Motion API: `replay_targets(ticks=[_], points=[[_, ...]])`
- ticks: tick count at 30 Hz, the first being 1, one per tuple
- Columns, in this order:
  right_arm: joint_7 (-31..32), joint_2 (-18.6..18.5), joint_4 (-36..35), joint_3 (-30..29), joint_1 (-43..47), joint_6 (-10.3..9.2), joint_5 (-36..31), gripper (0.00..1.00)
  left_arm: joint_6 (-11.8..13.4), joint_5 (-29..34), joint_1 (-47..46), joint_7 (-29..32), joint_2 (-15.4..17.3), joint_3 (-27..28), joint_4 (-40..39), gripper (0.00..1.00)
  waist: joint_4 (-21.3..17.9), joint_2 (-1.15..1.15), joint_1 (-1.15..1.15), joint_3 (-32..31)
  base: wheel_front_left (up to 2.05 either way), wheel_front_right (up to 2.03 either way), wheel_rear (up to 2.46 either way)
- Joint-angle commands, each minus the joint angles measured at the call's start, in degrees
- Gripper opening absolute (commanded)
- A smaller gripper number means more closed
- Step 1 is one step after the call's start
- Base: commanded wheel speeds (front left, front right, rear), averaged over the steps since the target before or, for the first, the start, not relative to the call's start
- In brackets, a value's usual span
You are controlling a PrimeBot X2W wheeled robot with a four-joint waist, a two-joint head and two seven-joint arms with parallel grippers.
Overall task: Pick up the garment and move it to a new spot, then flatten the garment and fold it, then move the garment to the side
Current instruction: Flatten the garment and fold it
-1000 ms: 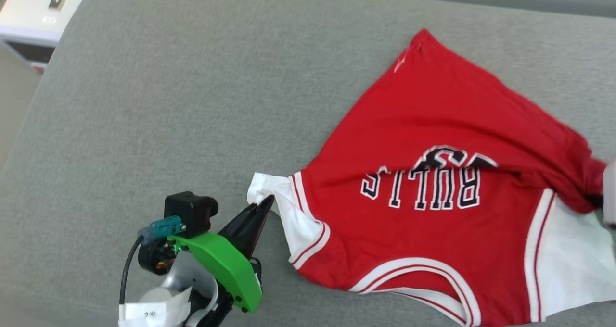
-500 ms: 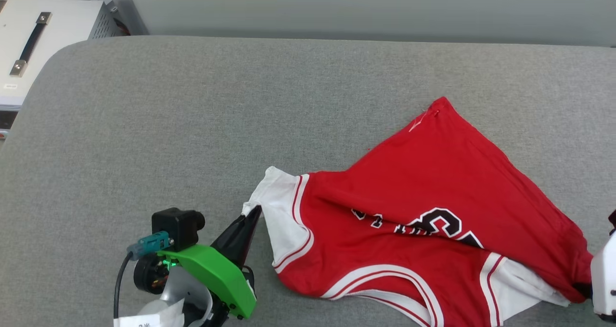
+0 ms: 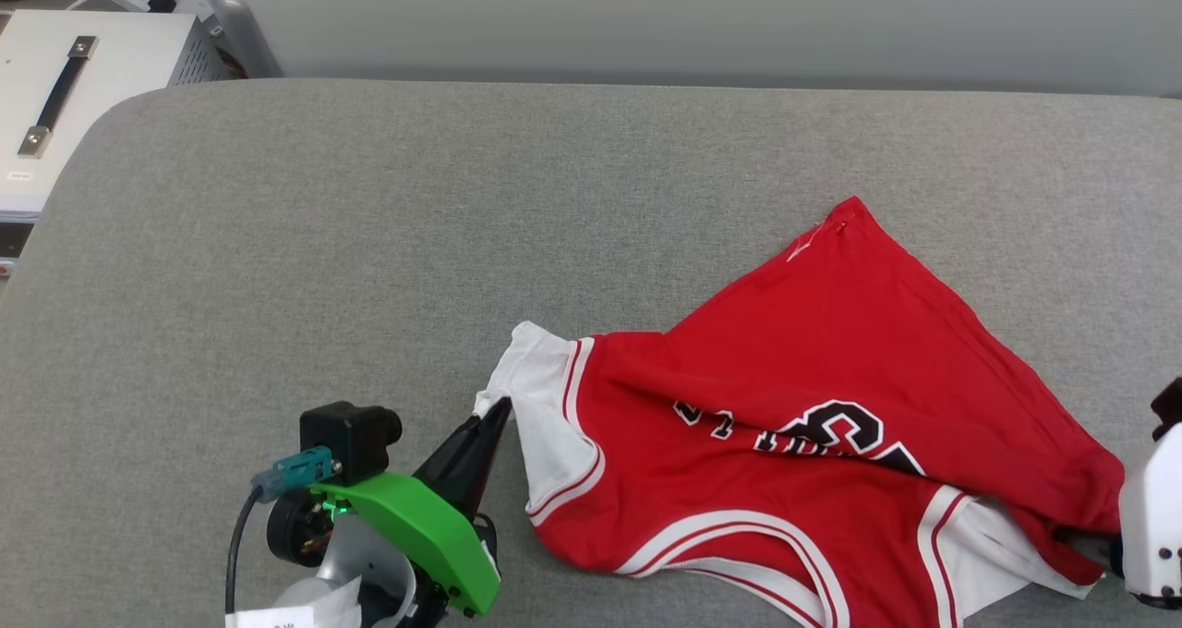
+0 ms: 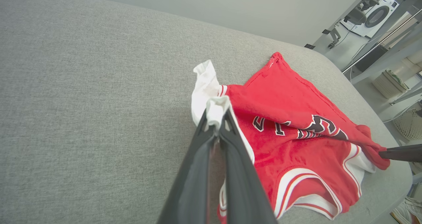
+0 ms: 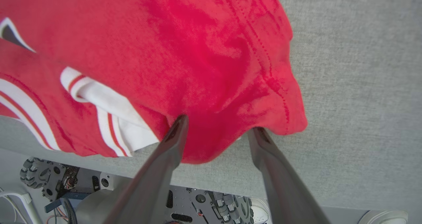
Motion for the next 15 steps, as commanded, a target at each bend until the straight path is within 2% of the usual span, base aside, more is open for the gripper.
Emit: replay_targets(ticks=[1,8,15], points=[[0.7,-0.5,-1.6,0.2,-1.3,-0.05,0.6,1.00,0.0,0.2,-0.3,0.1,0.3,-0.1,-0.5,0.00,0.3,0.00,0.00,0.1,0.00,0.00,0.00],[5.7,-1.6,-8.9,1.1,-9.1,-0.05,2.1,1.00,0.3,1.0,-1.3,1.1,0.2,-1.2,-3.6,0.00,3.0,0.00,0.00,2.4,0.00,0.00,0.00],[10.1,-0.4,-7.4,3.1,-21.1,-0.05,0.0,1.00,0.6,2.2,-3.7,2.1,-0.7,-2.8,-6.8,0.00,7.0,0.00,0.00,7.1,0.00,0.00,0.00]])
